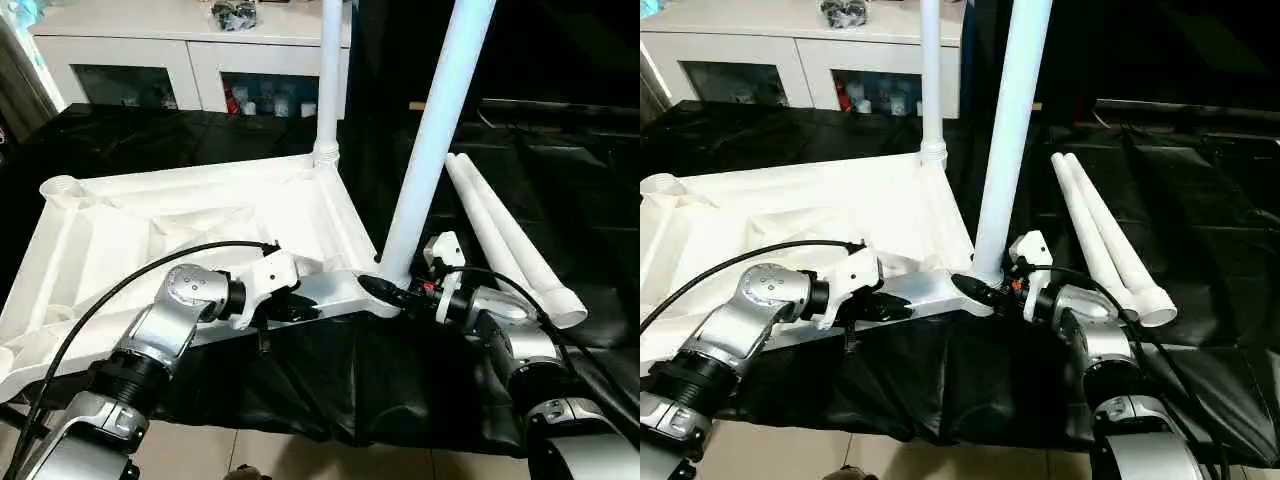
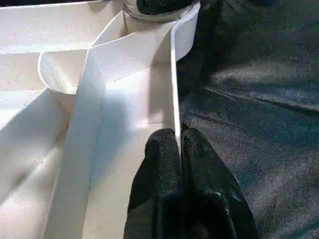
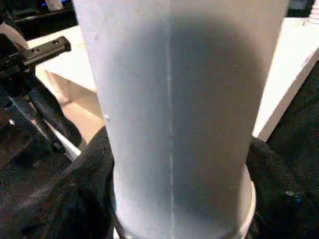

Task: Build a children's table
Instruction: Insert table leg to table base

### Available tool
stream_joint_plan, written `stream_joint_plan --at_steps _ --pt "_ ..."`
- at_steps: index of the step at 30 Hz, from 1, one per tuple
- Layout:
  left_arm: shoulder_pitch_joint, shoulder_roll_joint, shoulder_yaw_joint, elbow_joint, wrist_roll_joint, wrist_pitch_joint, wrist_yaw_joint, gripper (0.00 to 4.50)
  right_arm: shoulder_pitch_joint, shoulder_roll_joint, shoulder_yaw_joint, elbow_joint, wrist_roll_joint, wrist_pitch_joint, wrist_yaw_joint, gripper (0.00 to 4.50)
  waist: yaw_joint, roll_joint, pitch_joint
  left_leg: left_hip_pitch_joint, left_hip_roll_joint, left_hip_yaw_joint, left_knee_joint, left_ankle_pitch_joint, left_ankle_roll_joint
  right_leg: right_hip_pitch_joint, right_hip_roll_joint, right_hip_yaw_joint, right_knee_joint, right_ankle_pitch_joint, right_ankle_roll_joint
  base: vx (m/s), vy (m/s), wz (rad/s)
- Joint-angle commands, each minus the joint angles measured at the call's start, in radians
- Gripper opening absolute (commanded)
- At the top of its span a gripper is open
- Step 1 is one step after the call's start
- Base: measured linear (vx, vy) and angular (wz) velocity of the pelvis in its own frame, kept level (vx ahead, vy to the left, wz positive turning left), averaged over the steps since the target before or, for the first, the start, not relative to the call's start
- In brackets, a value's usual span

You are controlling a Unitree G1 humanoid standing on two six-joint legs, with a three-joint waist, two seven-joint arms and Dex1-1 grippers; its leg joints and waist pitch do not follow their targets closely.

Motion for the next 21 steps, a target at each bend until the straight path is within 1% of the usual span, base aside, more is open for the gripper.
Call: stream_joint_plan --at_steps 1,2,3,4,5,6,7,8,9,10,11,12,13,15,16,17,18,19,20,21 --pt "-0.034 -0.054 0.082 -0.055 -0.096 -0.088 0.045 0.00 0.036 0.016 0.001 0.067 -0.013 -0.007 -0.033 2.73 0.004 0.005 -0.063 0.021 0.021 0.000 -0.078 -0.269 0.027 0.040 -0.043 0.025 -0.073 -0.119 -0.276 0.000 0.000 0.00" --pt "-0.034 -0.054 0.082 -0.055 -0.096 -0.088 0.045 0.00 0.036 0.016 0.001 0.067 -0.013 -0.007 -0.033 2.73 0.001 0.007 -0.062 0.021 0.021 0.001 -0.079 -0.279 0.025 0.039 -0.043 0.026 -0.076 -0.116 -0.278 0.000 0.000 0.00" --pt "-0.038 -0.064 0.102 -0.066 -0.121 -0.075 0.049 0.00 0.040 0.021 0.001 0.074 -0.012 -0.016 -0.035 2.73 0.006 0.004 -0.065 0.022 0.020 0.001 -0.076 -0.268 0.026 0.041 -0.044 0.025 -0.074 -0.103 -0.282 0.000 0.000 0.00" --pt "-0.043 -0.072 0.119 -0.075 -0.144 -0.068 0.046 0.45 0.040 0.026 -0.001 0.085 -0.013 -0.026 -0.036 2.73 0.006 0.005 -0.065 0.020 0.020 0.001 -0.076 -0.258 0.028 0.042 -0.044 0.026 -0.072 -0.093 -0.285 0.000 0.000 0.00" --pt "-0.048 -0.079 0.131 -0.088 -0.168 -0.047 0.037 0.45 0.040 0.029 -0.001 0.091 -0.015 -0.032 -0.037 2.73 0.009 0.006 -0.066 0.019 0.020 0.002 -0.075 -0.248 0.030 0.042 -0.043 0.024 -0.070 -0.079 -0.290 0.000 0.000 0.00" --pt "-0.058 -0.090 0.149 -0.111 -0.207 -0.017 0.023 0.56 0.041 0.033 0.000 0.098 -0.018 -0.039 -0.039 2.73 0.015 0.021 -0.067 0.020 0.021 0.000 -0.074 -0.249 0.027 0.041 -0.045 0.023 -0.067 -0.070 -0.298 0.000 0.000 0.00" --pt "-0.069 -0.103 0.165 -0.133 -0.243 0.010 0.010 0.66 0.041 0.035 0.002 0.102 -0.022 -0.044 -0.042 2.73 0.013 0.013 -0.063 0.019 0.023 0.003 -0.078 -0.277 0.020 0.041 -0.042 0.022 -0.071 -0.072 -0.310 0.000 0.000 0.00" --pt "-0.070 -0.104 0.167 -0.135 -0.248 0.014 0.009 0.75 0.041 0.035 0.003 0.102 -0.022 -0.044 -0.042 2.73 0.015 0.014 -0.060 0.021 0.022 0.002 -0.080 -0.301 0.015 0.041 -0.040 0.022 -0.071 -0.097 -0.311 0.000 0.000 0.00" --pt "-0.080 -0.118 0.179 -0.153 -0.279 0.045 0.004 0.84 0.041 0.035 0.006 0.103 -0.027 -0.047 -0.043 2.73 0.012 0.011 -0.056 0.021 0.020 0.002 -0.083 -0.333 0.013 0.041 -0.039 0.022 -0.075 -0.141 -0.302 0.000 0.000 0.00" --pt "-0.093 -0.134 0.188 -0.168 -0.308 0.076 0.002 0.92 0.040 0.035 0.009 0.104 -0.032 -0.050 -0.042 2.73 0.009 0.008 -0.055 0.020 0.019 0.002 -0.084 -0.341 0.012 0.042 -0.040 0.022 -0.075 -0.161 -0.295 0.000 0.000 0.00" --pt "-0.098 -0.141 0.190 -0.173 -0.319 0.089 0.000 1.01 0.040 0.035 0.010 0.105 -0.035 -0.052 -0.042 2.73 0.006 0.004 -0.054 0.019 0.018 0.001 -0.085 -0.339 0.015 0.045 -0.042 0.023 -0.081 -0.200 -0.281 0.000 0.000 0.00" --pt "-0.106 -0.150 0.191 -0.174 -0.326 0.099 0.001 1.01 0.039 0.034 0.010 0.107 -0.037 -0.053 -0.042 2.73 0.007 0.004 -0.055 0.021 0.018 0.001 -0.083 -0.333 0.018 0.043 -0.043 0.024 -0.083 -0.211 -0.275 0.000 0.000 0.00" --pt "-0.112 -0.157 0.192 -0.174 -0.331 0.106 0.002 1.11 0.038 0.034 0.011 0.109 -0.039 -0.055 -0.042 2.73 0.003 0.007 -0.055 0.018 0.016 0.002 -0.083 -0.318 0.025 0.044 -0.041 0.026 -0.085 -0.216 -0.266 0.000 0.000 0.00" --pt "-0.148 -0.203 0.194 -0.144 -0.333 0.107 0.032 1.29 0.034 0.033 0.013 0.117 -0.046 -0.063 -0.041 2.73 0.003 0.008 -0.059 0.019 0.016 0.004 -0.079 -0.290 0.032 0.043 -0.040 0.027 -0.086 -0.201 -0.261 0.000 0.000 0.00" --pt "-0.158 -0.218 0.191 -0.129 -0.330 0.098 0.041 1.35 0.033 0.033 0.014 0.118 -0.048 -0.065 -0.041 2.73 0.003 0.009 -0.058 0.019 0.016 0.004 -0.080 -0.286 0.033 0.043 -0.039 0.026 -0.087 -0.195 -0.261 0.000 0.000 0.00" --pt "-0.183 -0.252 0.185 -0.093 -0.319 0.081 0.068 1.44 0.032 0.033 0.018 0.122 -0.052 -0.069 -0.039 2.73 0.002 0.008 -0.058 0.018 0.015 0.003 -0.080 -0.287 0.034 0.044 -0.038 0.025 -0.088 -0.196 -0.259 0.000 0.000 0.00" --pt "-0.190 -0.262 0.183 -0.081 -0.315 0.076 0.077 1.44 0.031 0.032 0.019 0.123 -0.053 -0.071 -0.039 2.73 0.002 0.010 -0.059 0.020 0.016 0.002 -0.080 -0.296 0.031 0.043 -0.038 0.024 -0.089 -0.205 -0.256 0.000 0.000 0.00" --pt "-0.204 -0.280 0.177 -0.060 -0.307 0.067 0.099 1.65 0.030 0.032 0.021 0.126 -0.055 -0.074 -0.038 2.73 0.001 0.009 -0.059 0.020 0.017 0.002 -0.081 -0.300 0.032 0.044 -0.039 0.024 -0.089 -0.204 -0.257 0.000 0.000 0.00" --pt "-0.222 -0.300 0.177 -0.029 -0.298 0.053 0.126 1.65 0.028 0.032 0.023 0.128 -0.057 -0.077 -0.038 2.73 0.000 0.010 -0.057 0.018 0.016 0.002 -0.082 -0.303 0.036 0.044 -0.038 0.024 -0.092 -0.207 -0.256 0.000 0.000 0.00" --pt "-0.234 -0.312 0.177 -0.010 -0.291 0.050 0.150 1.73 0.027 0.032 0.024 0.129 -0.059 -0.079 -0.039 2.73 0.001 0.009 -0.058 0.019 0.016 0.001 -0.081 -0.302 0.035 0.045 -0.038 0.024 -0.091 -0.205 -0.253 0.000 0.000 0.00"
